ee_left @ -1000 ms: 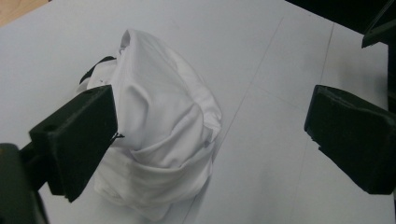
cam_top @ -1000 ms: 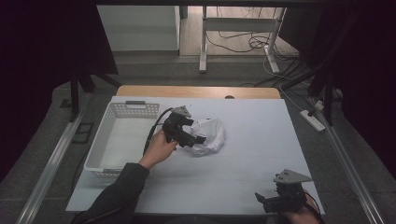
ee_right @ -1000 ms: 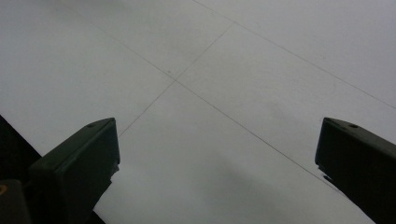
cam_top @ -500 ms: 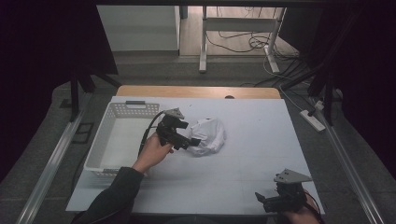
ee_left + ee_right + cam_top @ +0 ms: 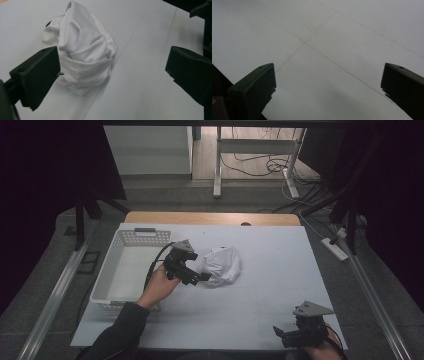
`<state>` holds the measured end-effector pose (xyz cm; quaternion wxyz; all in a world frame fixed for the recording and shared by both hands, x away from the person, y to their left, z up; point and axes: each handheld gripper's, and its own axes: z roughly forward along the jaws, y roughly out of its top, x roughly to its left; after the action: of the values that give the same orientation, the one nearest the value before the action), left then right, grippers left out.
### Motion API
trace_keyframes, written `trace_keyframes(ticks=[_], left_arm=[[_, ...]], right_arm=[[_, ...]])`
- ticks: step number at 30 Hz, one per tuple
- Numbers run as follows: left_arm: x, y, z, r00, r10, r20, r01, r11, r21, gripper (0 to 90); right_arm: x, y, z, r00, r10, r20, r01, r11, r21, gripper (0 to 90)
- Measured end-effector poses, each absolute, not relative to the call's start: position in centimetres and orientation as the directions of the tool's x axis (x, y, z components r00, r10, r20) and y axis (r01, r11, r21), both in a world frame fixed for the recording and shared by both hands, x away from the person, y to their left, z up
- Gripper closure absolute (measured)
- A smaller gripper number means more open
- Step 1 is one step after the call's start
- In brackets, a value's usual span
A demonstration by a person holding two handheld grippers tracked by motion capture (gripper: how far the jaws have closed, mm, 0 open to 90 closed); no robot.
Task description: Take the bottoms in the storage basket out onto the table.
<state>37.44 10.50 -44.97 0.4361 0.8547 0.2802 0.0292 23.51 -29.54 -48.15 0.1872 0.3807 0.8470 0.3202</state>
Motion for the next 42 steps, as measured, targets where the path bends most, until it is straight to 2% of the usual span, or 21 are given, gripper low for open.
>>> trace_keyframes(ticks=[24, 42], left_arm=[[36.1, 12.7, -44.6, 0.829, 0.499, -0.252, 0.471, -0.38, 0.796, 0.0], [34.8, 14.3, -44.4, 0.816, 0.54, -0.207, 0.46, -0.388, 0.799, 0.0]], right_arm=[[23.4, -29.6, -48.1, -0.642, 0.763, -0.069, 0.519, 0.5, 0.693, 0.2], [23.4, -29.6, -48.1, -0.641, 0.765, -0.068, 0.519, 0.497, 0.695, 0.2]])
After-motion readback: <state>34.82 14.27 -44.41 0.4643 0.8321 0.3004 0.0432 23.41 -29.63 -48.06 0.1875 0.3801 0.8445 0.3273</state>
